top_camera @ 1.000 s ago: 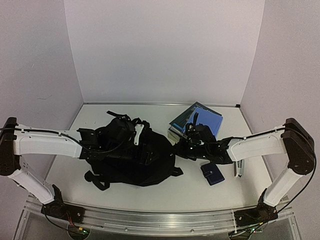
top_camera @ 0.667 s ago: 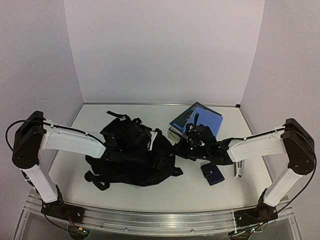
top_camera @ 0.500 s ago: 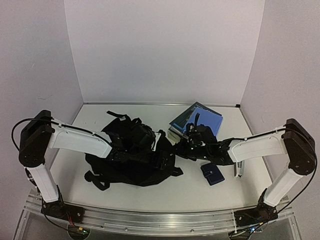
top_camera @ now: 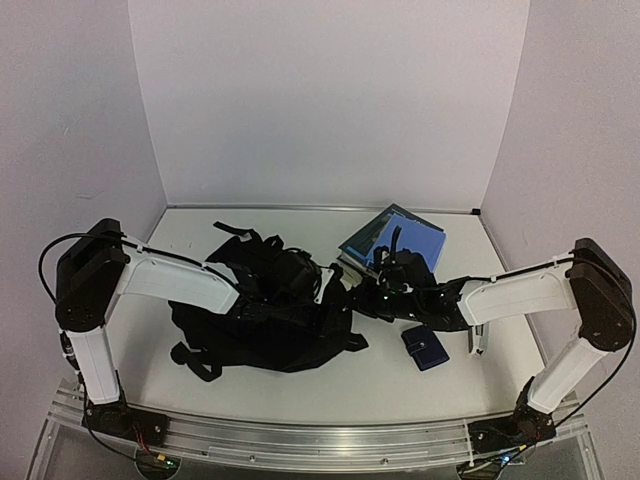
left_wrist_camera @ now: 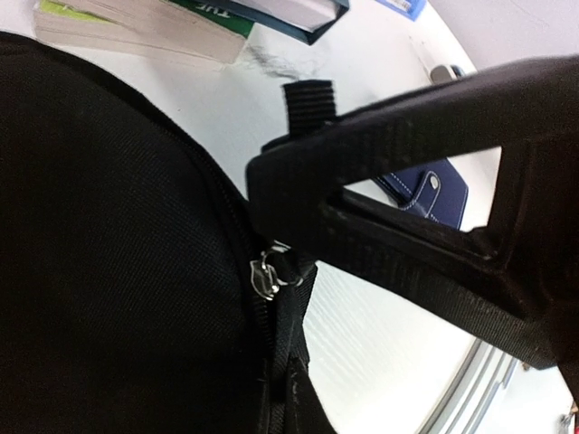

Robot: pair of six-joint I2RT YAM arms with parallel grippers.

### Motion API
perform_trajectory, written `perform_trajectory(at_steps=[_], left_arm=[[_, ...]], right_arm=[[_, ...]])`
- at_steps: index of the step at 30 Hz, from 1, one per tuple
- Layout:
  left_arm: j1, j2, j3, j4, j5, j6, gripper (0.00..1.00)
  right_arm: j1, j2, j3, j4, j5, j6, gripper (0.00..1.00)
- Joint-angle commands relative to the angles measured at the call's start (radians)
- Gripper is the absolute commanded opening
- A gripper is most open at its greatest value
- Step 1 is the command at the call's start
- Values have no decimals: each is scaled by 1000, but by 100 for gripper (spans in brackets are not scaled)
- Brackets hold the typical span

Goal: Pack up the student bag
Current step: Unzip the student bag at the center of the board.

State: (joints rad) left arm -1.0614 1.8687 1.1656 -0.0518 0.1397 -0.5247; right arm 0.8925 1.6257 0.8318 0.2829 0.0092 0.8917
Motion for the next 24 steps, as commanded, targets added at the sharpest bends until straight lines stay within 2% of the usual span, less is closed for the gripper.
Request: perform_trajectory(at_steps=[1, 6, 14, 19, 24], left_arm=[[4, -8, 22, -5, 23, 3, 0], [4, -67, -41, -15, 68, 35, 0], [4, -180, -174, -42, 221, 74, 0], [4, -249, -264, -75, 343, 76, 0], [3, -294, -317, -126, 383, 75, 0]], right_arm=[[-4, -27, 8, 38, 25, 0, 0], [-6, -17, 15, 27, 60, 9, 0], [-18, 10, 54, 5, 72, -2, 0], [-32, 55, 83, 2, 63, -7, 0], [-32, 117, 136, 4, 50, -24, 0]])
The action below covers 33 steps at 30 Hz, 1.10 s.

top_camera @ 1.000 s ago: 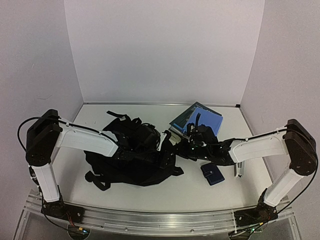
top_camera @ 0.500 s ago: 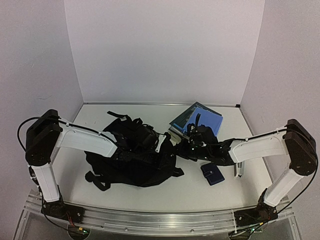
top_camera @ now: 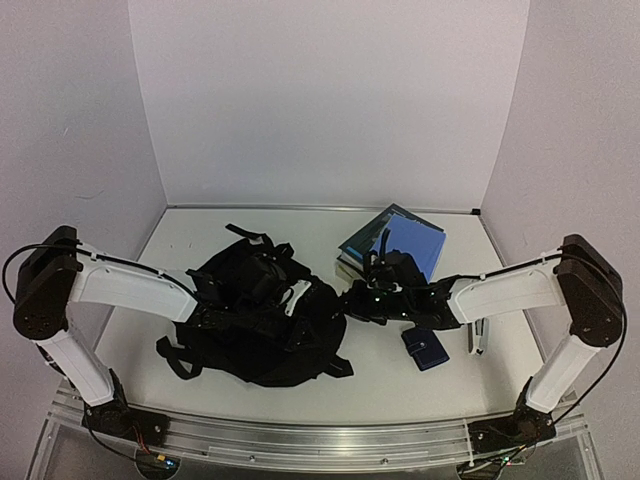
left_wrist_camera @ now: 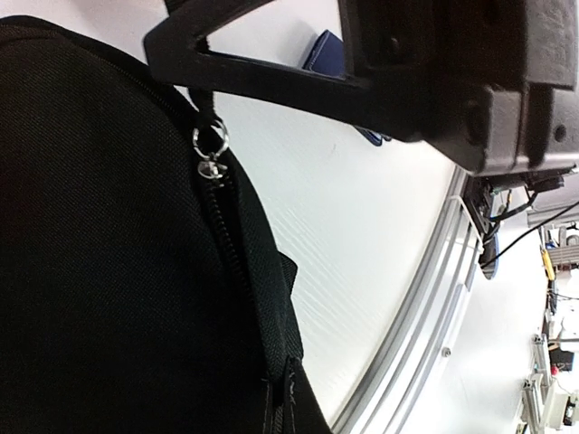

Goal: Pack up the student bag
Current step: Unzip the student bag at the center of the board.

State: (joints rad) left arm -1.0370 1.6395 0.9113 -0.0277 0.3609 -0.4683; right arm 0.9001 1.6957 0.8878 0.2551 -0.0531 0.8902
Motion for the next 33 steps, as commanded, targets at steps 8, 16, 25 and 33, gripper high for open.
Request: perform_trajectory(at_steps=[8, 16, 25, 33], left_arm=[[-22, -96, -82, -247, 121, 35, 0], [-23, -138, -109, -277, 147, 47, 0], [-27, -150, -109, -319, 169, 61, 0], [-34, -153, -118, -343, 184, 71, 0]], right_arm=[[-51, 58, 88, 32, 129, -21, 0], [-73, 77, 109, 32, 152, -60, 0], [-90, 148, 203, 37, 159, -123, 0], [-98, 246, 289, 49, 146, -178, 0]])
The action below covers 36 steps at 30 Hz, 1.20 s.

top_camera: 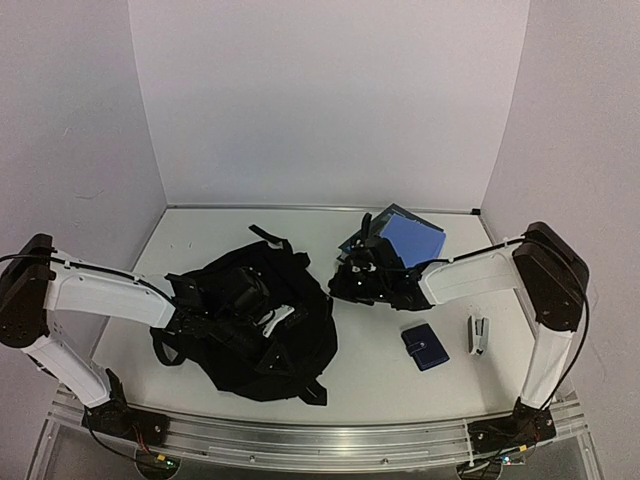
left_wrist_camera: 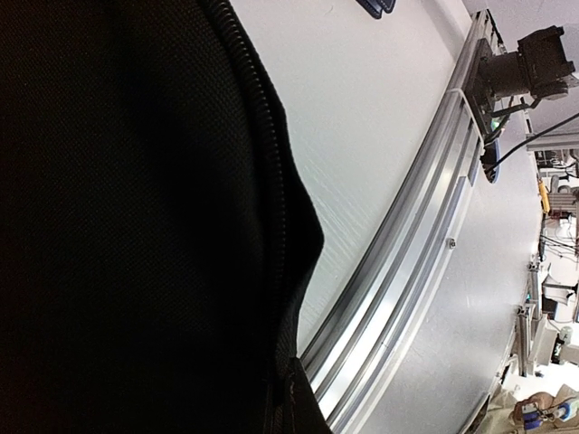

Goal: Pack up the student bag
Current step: Unzip the student bag at the center of the board.

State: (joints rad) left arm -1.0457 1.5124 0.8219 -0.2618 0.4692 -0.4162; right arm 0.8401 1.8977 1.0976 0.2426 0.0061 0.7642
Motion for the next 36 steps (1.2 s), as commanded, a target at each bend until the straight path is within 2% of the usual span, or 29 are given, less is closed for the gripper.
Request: perform_trajectory(at_steps=[1, 4, 6, 14, 17, 19, 27, 34, 36], left_arm=[[-25, -26, -29, -111, 73, 18, 0], [-24, -41, -22, -96, 42, -9, 1], [-23, -50, -1, -80, -19, -52, 7], [-5, -15, 160, -28, -235, -183, 53], [9, 2, 177, 51, -289, -223, 67], [27, 27, 181, 113, -311, -254, 72], [51, 167, 258, 173, -393, -299, 79], [52, 259, 324, 182, -407, -283, 80], [52, 279, 335, 179, -412, -276, 77]], right_arm=[[-38, 55, 92, 63, 79, -57, 0], [-38, 72, 117, 72, 39, -71, 0], [-37, 72, 120, 82, 11, -75, 0], [-37, 63, 90, 105, -46, -71, 0], [-37, 56, 77, 116, -49, -66, 0], [-36, 54, 72, 122, -53, -63, 0], [-37, 39, 56, 131, -64, -65, 0], [-36, 28, 40, 135, -63, -63, 0], [-36, 26, 38, 136, -63, -61, 0]])
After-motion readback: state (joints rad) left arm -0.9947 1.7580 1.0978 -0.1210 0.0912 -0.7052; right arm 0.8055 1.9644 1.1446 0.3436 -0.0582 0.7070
